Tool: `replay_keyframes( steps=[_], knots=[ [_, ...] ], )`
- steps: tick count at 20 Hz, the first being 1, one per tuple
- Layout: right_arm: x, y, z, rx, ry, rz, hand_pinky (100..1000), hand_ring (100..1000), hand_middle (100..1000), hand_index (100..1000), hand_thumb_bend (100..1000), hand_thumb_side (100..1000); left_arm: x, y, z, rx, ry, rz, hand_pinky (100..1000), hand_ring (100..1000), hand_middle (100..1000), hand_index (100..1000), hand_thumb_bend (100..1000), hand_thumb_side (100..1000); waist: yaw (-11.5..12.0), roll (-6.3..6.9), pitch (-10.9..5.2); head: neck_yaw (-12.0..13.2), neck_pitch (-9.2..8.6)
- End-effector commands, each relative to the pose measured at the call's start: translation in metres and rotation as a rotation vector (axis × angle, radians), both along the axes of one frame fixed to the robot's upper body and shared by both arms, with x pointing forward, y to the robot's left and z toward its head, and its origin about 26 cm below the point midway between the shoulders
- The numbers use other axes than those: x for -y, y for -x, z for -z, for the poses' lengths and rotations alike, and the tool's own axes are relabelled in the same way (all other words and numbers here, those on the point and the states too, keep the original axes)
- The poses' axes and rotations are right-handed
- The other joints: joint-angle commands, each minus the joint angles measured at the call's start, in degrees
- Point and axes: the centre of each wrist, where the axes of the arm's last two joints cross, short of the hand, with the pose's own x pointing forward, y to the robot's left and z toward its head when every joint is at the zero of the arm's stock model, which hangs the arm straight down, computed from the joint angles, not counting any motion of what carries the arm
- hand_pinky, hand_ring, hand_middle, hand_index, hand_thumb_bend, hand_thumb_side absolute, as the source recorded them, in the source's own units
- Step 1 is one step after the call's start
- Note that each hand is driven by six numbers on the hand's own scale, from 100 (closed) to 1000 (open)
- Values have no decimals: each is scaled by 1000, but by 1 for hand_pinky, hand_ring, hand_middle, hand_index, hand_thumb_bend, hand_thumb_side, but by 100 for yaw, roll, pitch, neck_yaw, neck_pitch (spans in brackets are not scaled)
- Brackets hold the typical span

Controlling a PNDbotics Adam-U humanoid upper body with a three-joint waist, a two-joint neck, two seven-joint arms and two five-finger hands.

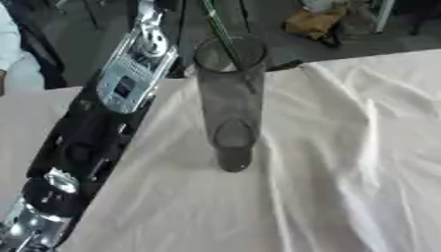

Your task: Arrange flowers into the vase.

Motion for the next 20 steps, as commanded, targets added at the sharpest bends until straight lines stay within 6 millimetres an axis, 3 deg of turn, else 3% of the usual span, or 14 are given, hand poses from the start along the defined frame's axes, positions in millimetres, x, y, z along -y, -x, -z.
replay_keyframes(
  steps=[1, 5, 14, 20],
  knots=[
    [1, 3, -7, 27, 5, 7, 668, 559, 536, 772, 100, 1000, -10, 2, -11, 4, -83, -68, 213, 405, 453, 561, 100, 1000, 9, -5, -65, -23, -47],
    [1, 3, -7, 26, 2, 9, 668, 559, 536, 772, 100, 1000, -14, 2, -10, -36, -139, -99, 242, 452, 488, 573, 100, 1000, 24, -19, -73, -33, -45],
    [2, 4, -6, 23, -4, 13, 668, 559, 536, 772, 100, 1000, -21, 2, -6, -159, -331, -122, 359, 577, 616, 763, 100, 1000, 55, -40, -107, -49, -33],
    [2, 4, -5, 22, -6, 14, 668, 559, 535, 772, 100, 1000, -25, 2, -6, -205, -400, -141, 399, 617, 659, 824, 100, 1000, 61, -47, -118, -55, -42]
  ],
)
